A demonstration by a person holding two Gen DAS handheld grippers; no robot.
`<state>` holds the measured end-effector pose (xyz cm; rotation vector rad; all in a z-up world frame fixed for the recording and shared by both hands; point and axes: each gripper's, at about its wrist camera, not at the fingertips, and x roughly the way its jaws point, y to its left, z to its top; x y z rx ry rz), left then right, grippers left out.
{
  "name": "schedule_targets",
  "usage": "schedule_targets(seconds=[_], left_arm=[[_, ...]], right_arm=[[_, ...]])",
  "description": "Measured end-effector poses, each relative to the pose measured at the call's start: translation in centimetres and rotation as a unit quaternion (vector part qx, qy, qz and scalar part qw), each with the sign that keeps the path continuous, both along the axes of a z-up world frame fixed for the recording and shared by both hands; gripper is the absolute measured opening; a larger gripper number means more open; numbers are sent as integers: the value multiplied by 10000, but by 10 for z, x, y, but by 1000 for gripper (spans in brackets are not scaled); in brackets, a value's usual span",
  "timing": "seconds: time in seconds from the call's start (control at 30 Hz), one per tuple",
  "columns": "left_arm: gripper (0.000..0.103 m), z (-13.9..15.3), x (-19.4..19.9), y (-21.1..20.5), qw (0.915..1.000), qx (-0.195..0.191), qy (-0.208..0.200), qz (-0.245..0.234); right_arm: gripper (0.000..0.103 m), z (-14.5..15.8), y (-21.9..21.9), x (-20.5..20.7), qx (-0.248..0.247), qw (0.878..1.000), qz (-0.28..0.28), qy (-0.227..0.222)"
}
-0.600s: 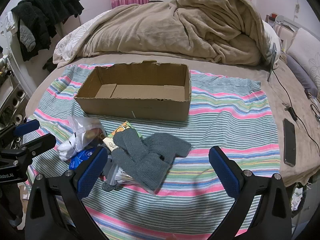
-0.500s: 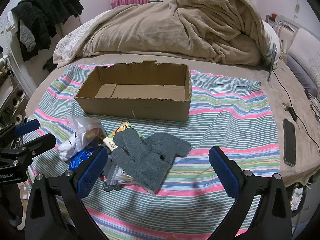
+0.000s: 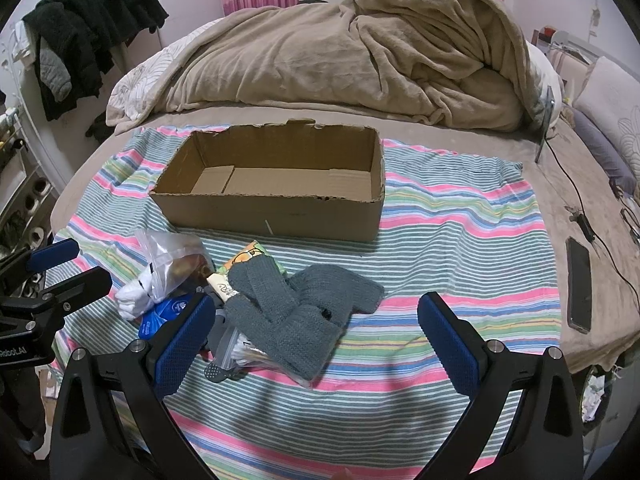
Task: Organize objects
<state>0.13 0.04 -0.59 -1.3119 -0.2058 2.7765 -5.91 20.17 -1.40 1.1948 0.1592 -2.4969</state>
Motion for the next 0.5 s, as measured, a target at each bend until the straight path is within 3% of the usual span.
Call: schedule_targets(seconds=[0.5], left_arm=[[90, -3, -3, -5, 10000, 31, -76, 13]], right_arm=[[103, -4, -2, 0, 19, 10000, -4, -27]])
